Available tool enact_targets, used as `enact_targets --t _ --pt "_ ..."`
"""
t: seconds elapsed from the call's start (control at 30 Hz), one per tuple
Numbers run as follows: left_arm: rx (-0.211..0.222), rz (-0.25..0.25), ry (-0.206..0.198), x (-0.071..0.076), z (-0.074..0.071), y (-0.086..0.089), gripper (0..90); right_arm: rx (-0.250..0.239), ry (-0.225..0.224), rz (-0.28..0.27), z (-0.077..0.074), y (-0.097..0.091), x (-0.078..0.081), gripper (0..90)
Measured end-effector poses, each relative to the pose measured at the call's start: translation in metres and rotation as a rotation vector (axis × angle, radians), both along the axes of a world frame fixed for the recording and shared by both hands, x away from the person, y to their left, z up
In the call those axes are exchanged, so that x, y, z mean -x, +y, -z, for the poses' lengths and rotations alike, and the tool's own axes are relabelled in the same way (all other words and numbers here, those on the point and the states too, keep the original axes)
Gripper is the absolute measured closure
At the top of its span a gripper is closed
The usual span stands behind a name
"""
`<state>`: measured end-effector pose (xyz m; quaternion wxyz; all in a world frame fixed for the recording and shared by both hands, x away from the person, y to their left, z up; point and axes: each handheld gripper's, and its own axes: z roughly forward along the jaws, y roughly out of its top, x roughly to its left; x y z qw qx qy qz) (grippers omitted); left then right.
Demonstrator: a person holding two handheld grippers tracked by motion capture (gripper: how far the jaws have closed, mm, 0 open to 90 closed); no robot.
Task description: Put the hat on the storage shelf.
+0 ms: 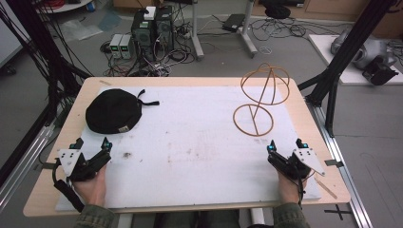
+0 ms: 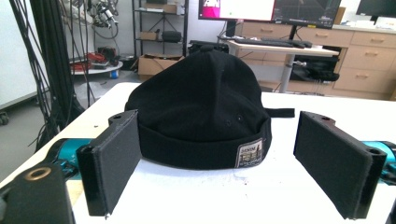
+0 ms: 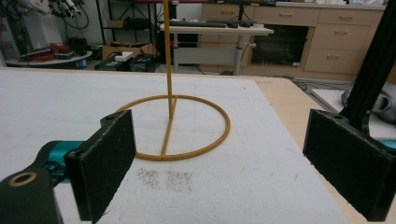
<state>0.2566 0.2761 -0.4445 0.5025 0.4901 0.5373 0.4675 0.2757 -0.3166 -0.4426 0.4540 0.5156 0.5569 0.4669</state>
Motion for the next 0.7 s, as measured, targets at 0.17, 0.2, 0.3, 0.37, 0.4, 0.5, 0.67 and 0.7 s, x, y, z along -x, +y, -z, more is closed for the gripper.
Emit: enact_targets --t 0.17,0.2,0.3,0.37,0.4,0.5,0.67,0.7 --pt "0.0 0.006 -0.001 -0.0006 -0.0005 0.0001 15.5 -0.002 -0.002 -0.002 -0.0004 0.0007 -0.0001 8.6" --pt "0.001 0.006 -0.003 -0.001 -0.0006 0.0001 15.5 -0.001 -0.002 -0.002 -0.0005 0.0007 -0.0001 8.6" --pt "-0.001 0.005 -0.001 -0.0012 -0.001 0.0007 15.5 -0.003 0.002 -0.002 -0.0006 0.0006 0.0001 8.6" --pt "-0.003 0.004 -0.002 -0.0013 -0.0013 0.0009 15.5 -0.006 0.002 -0.002 -0.0007 0.0006 -0.0002 8.6" --pt "-0.005 0.003 -0.002 -0.0014 -0.0015 0.0009 15.5 -0.003 0.004 -0.002 -0.0007 0.0003 -0.0004 8.6" --pt "-0.007 0.003 0.001 -0.0023 -0.002 0.0007 15.5 -0.009 0.003 0.0 -0.0009 0.0004 -0.0012 8.6" --pt "-0.012 0.004 0.003 -0.0054 -0.0033 0.0001 15.5 -0.011 0.0 -0.002 -0.0019 0.0001 -0.0057 8.6" --pt "-0.012 0.004 0.001 -0.0062 -0.0035 -0.0002 15.5 -0.011 0.0 -0.002 -0.0019 0.0001 -0.0057 8.6"
